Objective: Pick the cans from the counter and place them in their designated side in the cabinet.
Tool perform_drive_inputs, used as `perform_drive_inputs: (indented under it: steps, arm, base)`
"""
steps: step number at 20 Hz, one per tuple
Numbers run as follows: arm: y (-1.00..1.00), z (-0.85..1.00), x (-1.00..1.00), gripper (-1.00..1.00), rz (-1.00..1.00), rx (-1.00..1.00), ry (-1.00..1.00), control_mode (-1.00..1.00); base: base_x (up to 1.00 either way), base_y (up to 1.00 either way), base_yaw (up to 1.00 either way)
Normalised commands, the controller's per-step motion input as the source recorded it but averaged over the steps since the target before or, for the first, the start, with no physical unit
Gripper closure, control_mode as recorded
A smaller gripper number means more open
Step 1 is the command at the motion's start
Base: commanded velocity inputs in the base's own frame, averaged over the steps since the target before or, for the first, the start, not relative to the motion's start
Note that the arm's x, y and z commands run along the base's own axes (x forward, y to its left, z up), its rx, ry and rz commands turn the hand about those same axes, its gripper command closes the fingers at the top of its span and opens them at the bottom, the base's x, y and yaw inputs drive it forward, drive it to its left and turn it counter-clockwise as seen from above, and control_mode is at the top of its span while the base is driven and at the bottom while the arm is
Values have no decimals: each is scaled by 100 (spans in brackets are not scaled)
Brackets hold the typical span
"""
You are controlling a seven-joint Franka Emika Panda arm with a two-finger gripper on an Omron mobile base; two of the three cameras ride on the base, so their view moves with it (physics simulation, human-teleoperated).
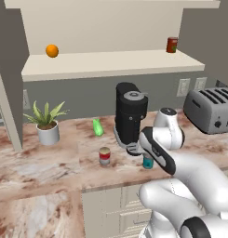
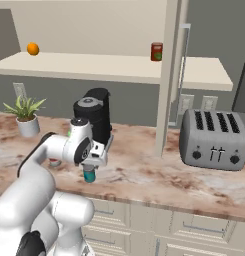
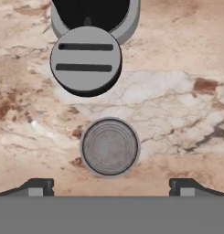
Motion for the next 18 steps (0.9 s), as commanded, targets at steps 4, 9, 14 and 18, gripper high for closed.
perform_drive_inputs:
  steps: [4,9,14,18]
  arm:
    - [0,-23,7,-100,0,0,1,-100]
    - [0,-18,12,-100,0,0,0,-100]
    - [0,-15,18,-100,0,0,0,-100]
    - [0,-17,16,-100,0,0,0,-100]
  base:
    - [0,0,0]
    - [0,0,0]
    - [0,0,0]
    - [0,0,0]
